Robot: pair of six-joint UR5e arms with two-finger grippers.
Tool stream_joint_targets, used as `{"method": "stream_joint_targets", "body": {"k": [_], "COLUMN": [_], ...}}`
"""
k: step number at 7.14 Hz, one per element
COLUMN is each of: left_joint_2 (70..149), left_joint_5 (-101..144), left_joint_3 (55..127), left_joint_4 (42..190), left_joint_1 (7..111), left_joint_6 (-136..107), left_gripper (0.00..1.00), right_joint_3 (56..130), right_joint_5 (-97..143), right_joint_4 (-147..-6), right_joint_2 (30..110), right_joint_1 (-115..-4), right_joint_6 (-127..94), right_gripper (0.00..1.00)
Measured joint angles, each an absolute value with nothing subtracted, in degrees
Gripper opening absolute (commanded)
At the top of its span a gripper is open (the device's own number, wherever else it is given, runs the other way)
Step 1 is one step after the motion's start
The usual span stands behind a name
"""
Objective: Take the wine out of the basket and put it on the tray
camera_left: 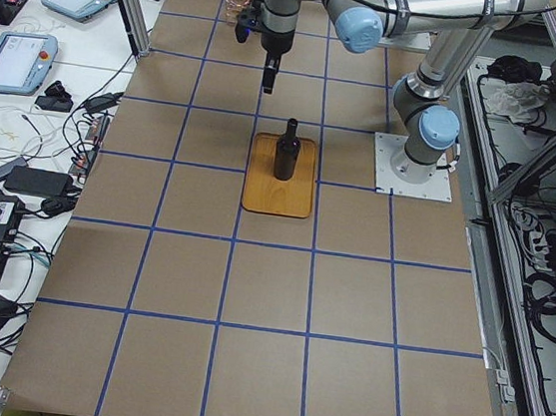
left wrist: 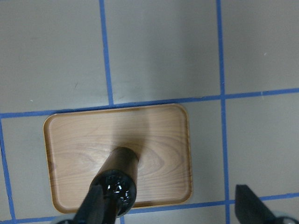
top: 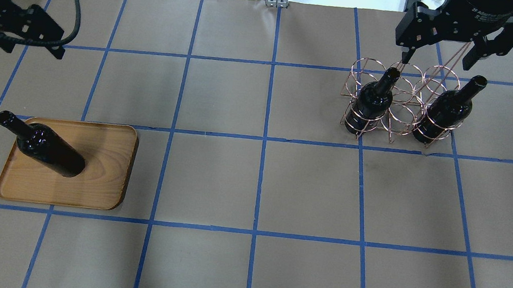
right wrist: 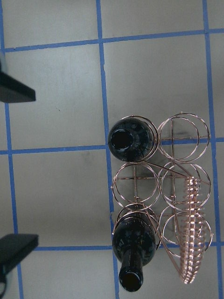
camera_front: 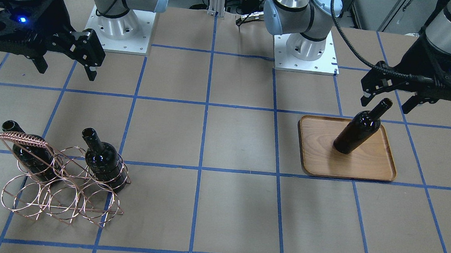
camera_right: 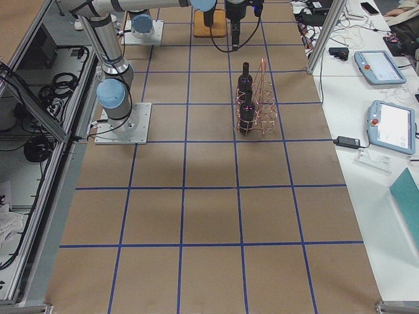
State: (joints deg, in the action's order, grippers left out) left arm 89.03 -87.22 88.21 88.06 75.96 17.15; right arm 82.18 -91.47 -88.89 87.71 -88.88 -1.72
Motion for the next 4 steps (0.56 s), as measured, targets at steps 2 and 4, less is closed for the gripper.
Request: {"method": "stream_joint_targets", "body": {"k": [2, 4], "left_joint_2": [92.88, 95.05], "left_joint_5": [-89.73, -91.33], "left_joint_3": [82.29, 79.89], "left_joint_4": [88.93, 89.16], "left_joint_1": [85.04, 91.0], "left_joint_6": [5.9, -2.02], "left_gripper": [1.0, 1.0], "right_joint_3": [82.18, 82.18], "right_joint_5": [-91.42, -91.39], "right_joint_4": [-88.86, -88.86], "right_joint_2": [87.71, 87.71], "right_joint_1": [-88.94, -88.94], "right_joint_6": [-1.75, -1.76], "right_gripper": [1.0, 1.0]}}
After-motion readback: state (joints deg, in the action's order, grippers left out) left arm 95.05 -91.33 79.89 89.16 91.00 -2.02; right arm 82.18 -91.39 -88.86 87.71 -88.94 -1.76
